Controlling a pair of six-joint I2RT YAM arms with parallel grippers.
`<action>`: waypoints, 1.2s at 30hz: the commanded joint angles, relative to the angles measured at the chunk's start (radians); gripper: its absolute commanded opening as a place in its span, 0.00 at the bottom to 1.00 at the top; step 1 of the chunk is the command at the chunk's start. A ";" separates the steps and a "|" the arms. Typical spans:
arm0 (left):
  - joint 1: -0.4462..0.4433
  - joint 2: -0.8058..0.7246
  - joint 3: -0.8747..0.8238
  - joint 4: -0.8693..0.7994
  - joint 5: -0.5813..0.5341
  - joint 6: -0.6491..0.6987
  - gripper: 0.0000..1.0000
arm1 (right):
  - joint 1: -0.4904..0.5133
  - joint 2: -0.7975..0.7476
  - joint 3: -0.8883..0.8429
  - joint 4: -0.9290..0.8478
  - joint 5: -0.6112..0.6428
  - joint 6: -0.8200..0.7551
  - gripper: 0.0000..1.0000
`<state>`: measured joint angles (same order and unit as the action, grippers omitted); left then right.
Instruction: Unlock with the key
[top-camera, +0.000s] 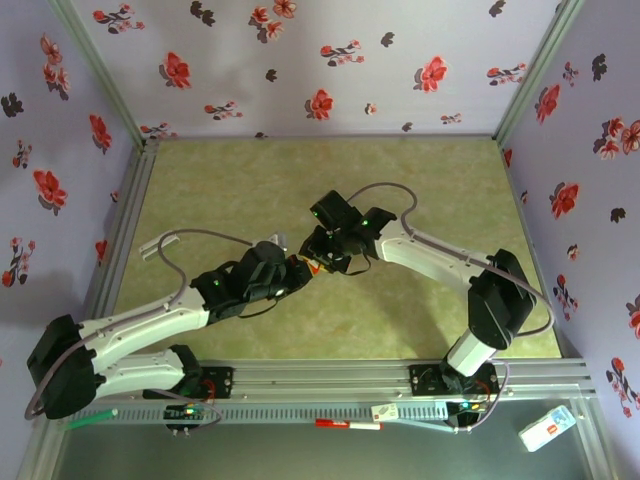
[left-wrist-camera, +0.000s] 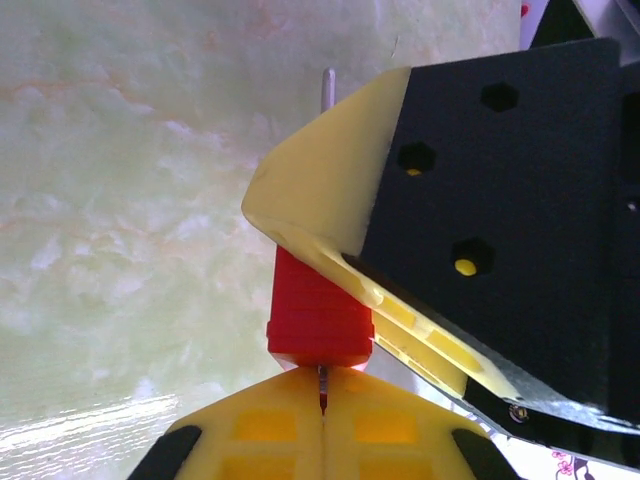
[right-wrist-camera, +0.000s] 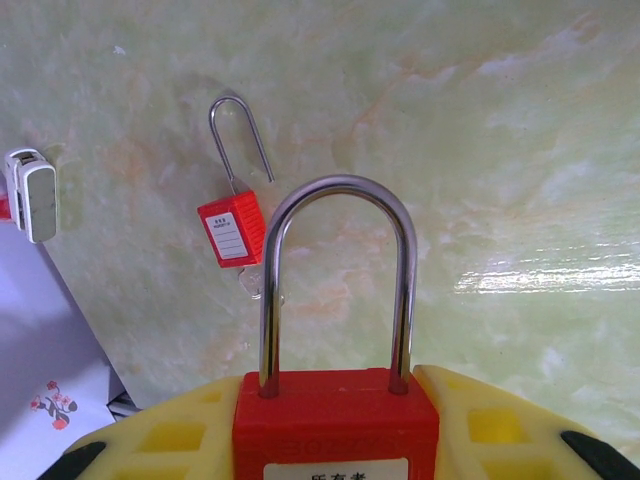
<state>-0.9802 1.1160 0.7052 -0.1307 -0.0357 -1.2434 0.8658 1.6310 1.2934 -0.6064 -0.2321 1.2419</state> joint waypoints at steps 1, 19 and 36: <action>-0.003 0.021 0.064 -0.002 -0.035 0.071 0.00 | 0.032 0.005 0.009 0.027 -0.047 0.032 0.00; -0.244 0.133 0.289 -0.313 -0.262 0.676 0.00 | 0.005 0.013 0.000 0.053 -0.121 0.041 0.00; -0.347 0.143 0.312 -0.308 -0.304 0.895 0.00 | -0.007 0.000 -0.027 0.082 -0.154 0.049 0.00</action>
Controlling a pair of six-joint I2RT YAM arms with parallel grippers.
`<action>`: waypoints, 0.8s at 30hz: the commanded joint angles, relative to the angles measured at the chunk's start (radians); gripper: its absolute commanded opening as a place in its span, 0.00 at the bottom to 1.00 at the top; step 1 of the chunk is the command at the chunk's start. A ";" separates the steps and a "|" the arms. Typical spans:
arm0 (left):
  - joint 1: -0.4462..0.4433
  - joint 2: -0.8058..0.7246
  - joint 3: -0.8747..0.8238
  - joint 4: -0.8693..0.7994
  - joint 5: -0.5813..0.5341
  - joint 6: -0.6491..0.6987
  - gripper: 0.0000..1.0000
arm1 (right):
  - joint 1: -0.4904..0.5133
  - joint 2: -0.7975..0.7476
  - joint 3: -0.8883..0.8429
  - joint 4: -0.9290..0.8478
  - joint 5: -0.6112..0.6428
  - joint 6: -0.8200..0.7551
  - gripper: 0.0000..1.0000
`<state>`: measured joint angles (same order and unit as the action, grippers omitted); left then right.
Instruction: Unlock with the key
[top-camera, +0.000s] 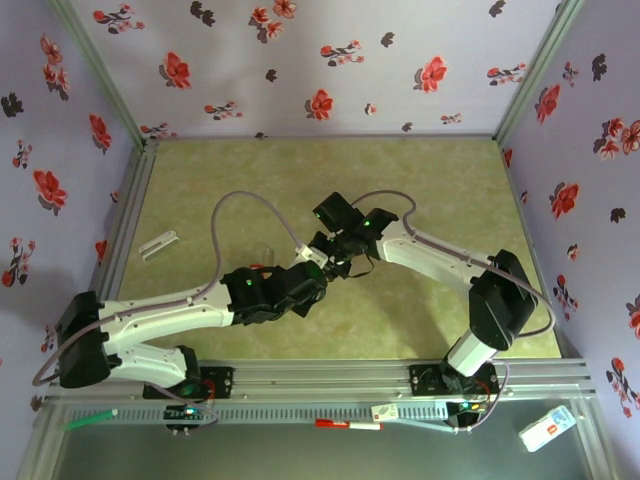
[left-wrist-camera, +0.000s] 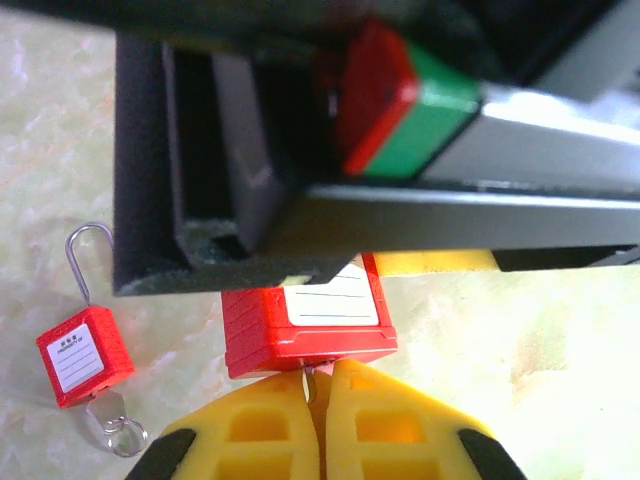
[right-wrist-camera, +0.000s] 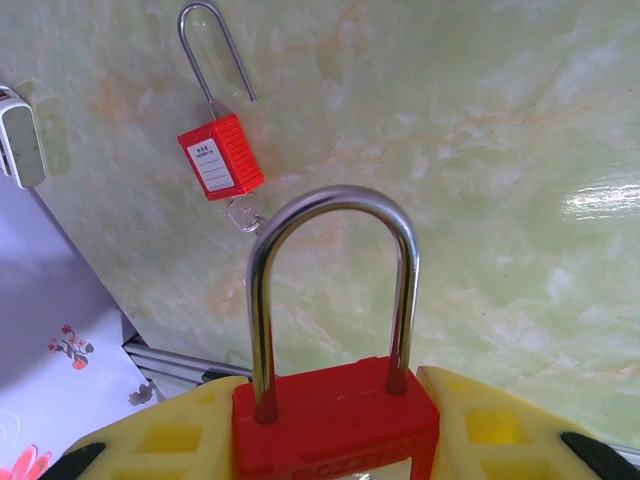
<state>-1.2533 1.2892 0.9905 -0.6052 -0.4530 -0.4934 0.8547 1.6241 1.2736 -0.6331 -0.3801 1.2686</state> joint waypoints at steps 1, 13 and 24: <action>-0.074 -0.043 0.016 0.180 0.116 0.132 0.01 | 0.003 0.005 -0.011 0.111 -0.005 0.024 0.00; -0.011 -0.395 -0.213 0.249 0.119 -0.176 0.74 | 0.004 -0.014 -0.027 0.051 0.025 -0.018 0.00; 0.122 -0.772 -0.310 0.102 0.114 -0.602 0.88 | 0.011 -0.029 0.032 -0.130 0.136 -0.198 0.00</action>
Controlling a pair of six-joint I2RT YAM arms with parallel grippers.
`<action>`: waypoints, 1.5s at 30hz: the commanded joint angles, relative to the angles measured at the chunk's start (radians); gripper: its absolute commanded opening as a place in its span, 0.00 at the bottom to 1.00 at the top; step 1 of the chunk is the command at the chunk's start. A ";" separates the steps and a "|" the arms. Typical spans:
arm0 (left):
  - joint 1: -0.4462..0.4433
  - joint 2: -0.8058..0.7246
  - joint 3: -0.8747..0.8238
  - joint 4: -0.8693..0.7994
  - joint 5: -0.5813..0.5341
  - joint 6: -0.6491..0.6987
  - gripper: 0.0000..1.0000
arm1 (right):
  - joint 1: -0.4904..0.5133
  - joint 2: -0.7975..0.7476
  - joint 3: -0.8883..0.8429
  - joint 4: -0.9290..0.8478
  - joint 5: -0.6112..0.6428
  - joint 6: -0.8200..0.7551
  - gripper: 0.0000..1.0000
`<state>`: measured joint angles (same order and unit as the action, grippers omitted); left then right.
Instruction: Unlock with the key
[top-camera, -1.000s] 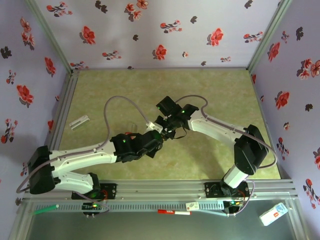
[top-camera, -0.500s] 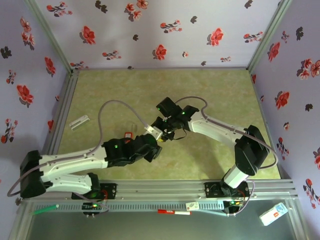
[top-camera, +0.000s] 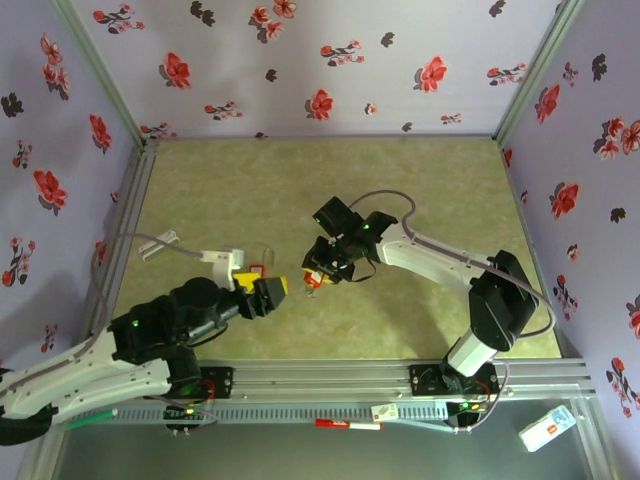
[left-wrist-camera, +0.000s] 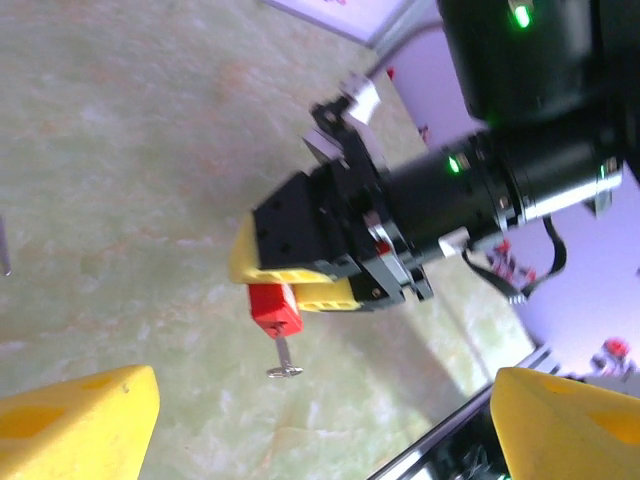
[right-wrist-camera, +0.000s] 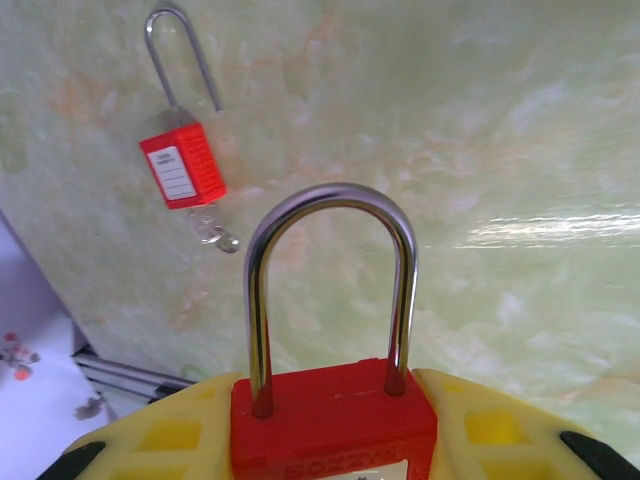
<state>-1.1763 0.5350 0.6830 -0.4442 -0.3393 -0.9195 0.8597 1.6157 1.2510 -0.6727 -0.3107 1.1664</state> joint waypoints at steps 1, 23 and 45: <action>0.072 -0.011 0.006 -0.085 0.015 -0.220 0.89 | 0.010 -0.020 0.074 -0.116 0.086 -0.127 0.00; 0.420 0.405 0.026 0.252 0.640 -0.572 0.72 | 0.226 0.007 0.281 -0.290 0.176 -0.667 0.00; 0.397 0.447 -0.071 0.349 0.731 -0.656 0.14 | 0.257 0.120 0.399 -0.335 0.165 -0.755 0.00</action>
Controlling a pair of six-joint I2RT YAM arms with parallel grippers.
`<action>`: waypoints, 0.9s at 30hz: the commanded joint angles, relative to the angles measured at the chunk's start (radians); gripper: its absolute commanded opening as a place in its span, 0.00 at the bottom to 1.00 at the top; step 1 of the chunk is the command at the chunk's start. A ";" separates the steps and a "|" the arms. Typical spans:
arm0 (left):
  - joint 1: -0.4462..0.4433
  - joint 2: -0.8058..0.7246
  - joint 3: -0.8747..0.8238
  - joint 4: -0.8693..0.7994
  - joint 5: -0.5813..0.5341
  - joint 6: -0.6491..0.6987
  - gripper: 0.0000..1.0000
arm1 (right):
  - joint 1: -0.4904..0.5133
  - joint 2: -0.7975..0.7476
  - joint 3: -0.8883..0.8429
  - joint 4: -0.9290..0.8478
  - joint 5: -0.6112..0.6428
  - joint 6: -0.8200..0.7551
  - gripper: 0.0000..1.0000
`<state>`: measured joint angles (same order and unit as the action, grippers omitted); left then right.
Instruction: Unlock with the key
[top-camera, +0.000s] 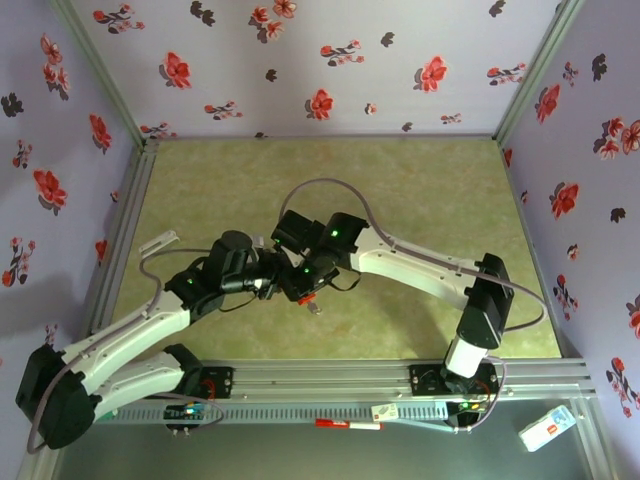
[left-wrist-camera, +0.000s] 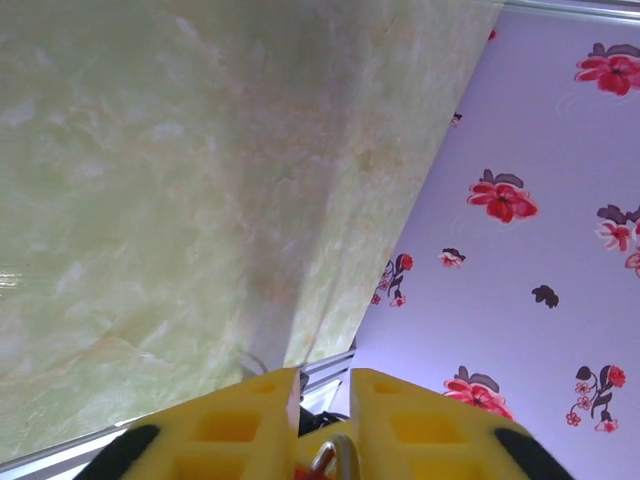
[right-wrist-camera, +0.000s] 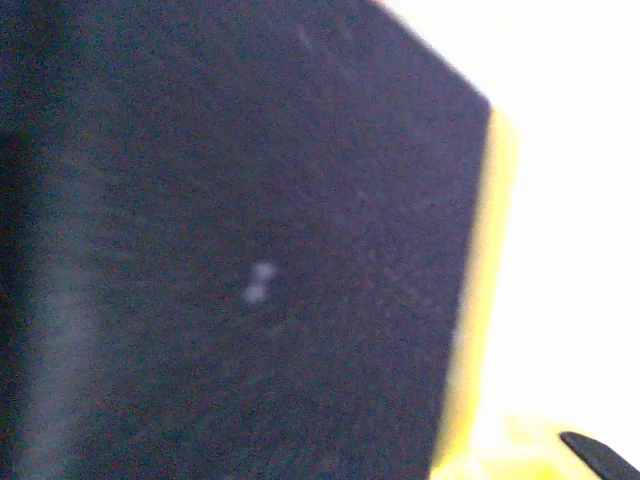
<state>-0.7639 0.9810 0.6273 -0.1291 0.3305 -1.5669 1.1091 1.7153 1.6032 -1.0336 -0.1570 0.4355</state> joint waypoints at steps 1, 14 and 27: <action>-0.015 0.001 -0.019 0.034 0.066 -0.008 0.10 | 0.007 0.024 0.051 0.021 0.016 -0.023 0.00; -0.017 -0.014 -0.035 0.084 0.048 -0.005 0.00 | -0.027 0.020 0.072 0.032 0.013 0.026 0.21; 0.038 -0.078 -0.030 0.115 -0.055 0.067 0.00 | -0.191 -0.334 -0.251 0.350 -0.080 0.314 0.74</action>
<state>-0.7387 0.9092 0.5896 -0.0341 0.2768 -1.5375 0.9512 1.4612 1.4097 -0.8143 -0.2611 0.6449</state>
